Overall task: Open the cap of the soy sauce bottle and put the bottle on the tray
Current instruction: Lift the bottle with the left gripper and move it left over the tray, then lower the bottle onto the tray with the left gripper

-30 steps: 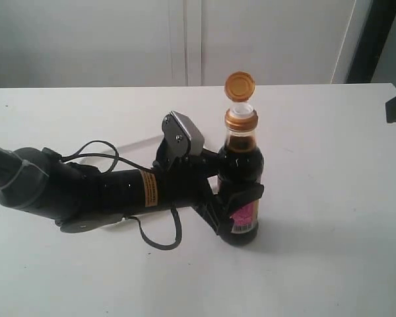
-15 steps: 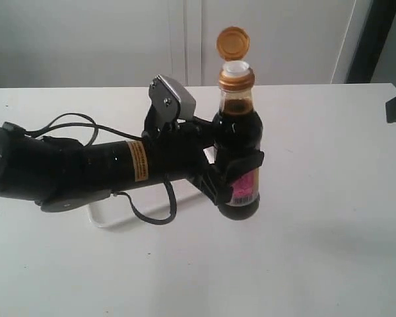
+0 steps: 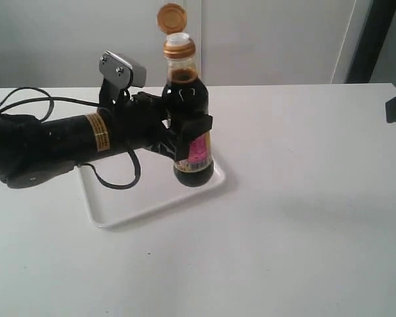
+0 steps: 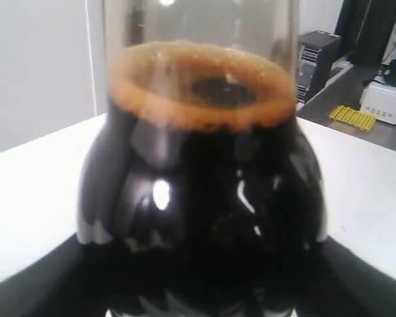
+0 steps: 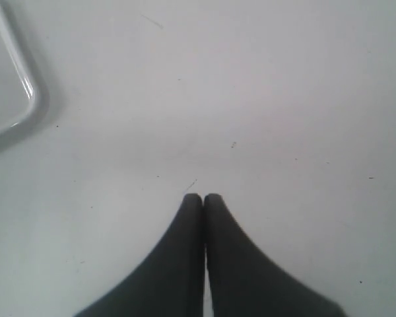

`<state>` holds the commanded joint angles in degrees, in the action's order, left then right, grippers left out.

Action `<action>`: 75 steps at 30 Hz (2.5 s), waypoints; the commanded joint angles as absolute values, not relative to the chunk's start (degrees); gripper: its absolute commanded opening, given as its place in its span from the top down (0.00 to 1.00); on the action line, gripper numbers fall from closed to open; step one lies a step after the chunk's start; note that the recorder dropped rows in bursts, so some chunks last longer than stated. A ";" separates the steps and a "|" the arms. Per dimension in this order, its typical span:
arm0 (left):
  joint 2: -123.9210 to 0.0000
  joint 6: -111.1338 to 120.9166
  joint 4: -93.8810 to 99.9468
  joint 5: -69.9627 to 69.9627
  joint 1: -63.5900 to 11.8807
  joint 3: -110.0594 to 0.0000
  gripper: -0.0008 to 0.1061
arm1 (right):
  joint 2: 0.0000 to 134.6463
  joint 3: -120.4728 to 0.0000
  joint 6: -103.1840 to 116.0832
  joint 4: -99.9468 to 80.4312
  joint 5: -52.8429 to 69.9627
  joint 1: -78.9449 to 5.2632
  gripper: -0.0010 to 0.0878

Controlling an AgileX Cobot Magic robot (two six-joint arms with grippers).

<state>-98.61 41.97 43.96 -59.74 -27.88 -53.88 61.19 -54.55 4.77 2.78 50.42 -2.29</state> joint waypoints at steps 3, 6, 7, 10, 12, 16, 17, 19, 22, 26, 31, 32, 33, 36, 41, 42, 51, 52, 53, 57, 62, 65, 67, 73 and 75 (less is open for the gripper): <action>-98.61 41.97 47.01 -58.16 -26.28 -55.48 0.99 | 61.19 -54.55 4.77 2.78 50.42 -2.29 0.99; -98.61 42.01 49.73 -53.83 -25.32 -58.74 0.99 | 61.19 -54.55 4.77 2.78 50.42 -2.29 0.99; -98.72 42.01 49.83 -53.73 -25.21 -59.11 0.99 | 61.19 -54.55 4.77 2.78 50.42 -2.29 0.99; -100.08 42.28 50.22 -54.68 -23.48 -61.17 0.99 | 61.19 -54.55 4.77 2.78 50.19 -2.29 0.99; -101.37 42.74 50.83 -56.31 -22.07 -61.71 0.99 | 61.19 -54.55 4.77 2.78 49.86 -2.29 0.99; -104.00 42.61 51.10 -59.62 -20.08 -61.94 0.99 | 61.19 -54.55 4.77 2.78 49.83 -2.29 0.99; -104.53 42.61 51.41 -59.62 -19.78 -61.94 0.99 | 61.19 -54.55 4.77 2.78 49.71 -2.29 0.99; -106.10 42.61 52.77 -59.51 -19.28 -61.94 0.99 | 61.19 -54.55 4.77 2.78 49.71 -2.29 0.99; -108.38 42.02 52.90 -59.50 -19.34 -61.94 0.99 | 61.19 -54.55 4.77 2.78 49.71 -2.29 0.99; -110.24 40.89 52.75 -59.50 -19.34 -61.94 0.99 | 61.19 -54.55 4.77 2.78 49.71 -2.29 0.99; -112.39 40.67 52.75 -61.94 -18.95 -61.94 0.99 | 61.19 -54.55 4.77 2.78 49.71 -2.29 0.99; -112.70 40.67 52.64 -62.04 -18.79 -61.94 0.99 | 61.19 -54.55 4.77 2.78 49.71 -2.29 0.99; -112.73 40.67 52.64 -62.01 -18.79 -61.94 0.99 | 61.19 -54.55 4.77 2.78 49.71 -2.29 0.99; -112.82 40.67 52.87 -61.90 -18.69 -61.94 0.99 | 61.19 -54.55 4.77 2.78 49.71 -2.29 0.99; -112.82 40.25 52.76 -61.15 -18.69 -61.94 0.99 | 61.19 -54.55 4.77 2.78 49.71 -2.29 0.99; -112.82 40.14 52.76 -60.68 -18.57 -61.94 0.99 | 61.19 -54.55 4.77 2.78 49.71 -2.29 0.99; -112.71 40.07 52.36 -59.43 -17.29 -61.94 0.99 | 61.19 -54.55 4.77 2.88 49.71 -2.29 0.99; -112.59 40.07 52.36 -59.57 -17.30 -61.94 0.99 | 61.19 -54.55 4.77 2.88 49.71 -2.29 0.99; -112.45 40.07 52.23 -59.68 -17.17 -61.94 0.99 | 61.19 -54.55 4.77 2.88 49.60 -2.29 0.99; -112.45 40.92 52.10 -59.86 -16.66 -61.94 0.99 | 61.19 -54.55 4.77 2.88 49.60 -2.29 0.99; -112.45 42.17 54.03 -59.86 -16.66 -61.94 0.99 | 61.19 -54.55 4.77 2.88 49.60 -2.29 0.99; -112.45 42.82 55.83 -59.86 -16.66 -61.94 0.99 | 61.19 -54.55 4.77 2.88 49.60 -2.29 0.99; -112.45 43.38 57.04 -59.86 -16.66 -61.94 0.99 | 61.19 -54.55 4.77 2.88 49.60 -2.29 0.99; -112.45 43.55 57.44 -59.86 -16.66 -61.94 0.99 | 61.19 -54.55 4.77 2.88 49.60 -2.29 0.99; -112.45 43.55 57.44 -59.86 -16.66 -61.94 0.99 | 61.19 -54.55 4.77 2.88 49.60 -2.29 0.99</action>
<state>-112.45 43.55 57.44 -59.86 -16.66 -61.94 61.19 -54.55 4.77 2.88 49.60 -2.29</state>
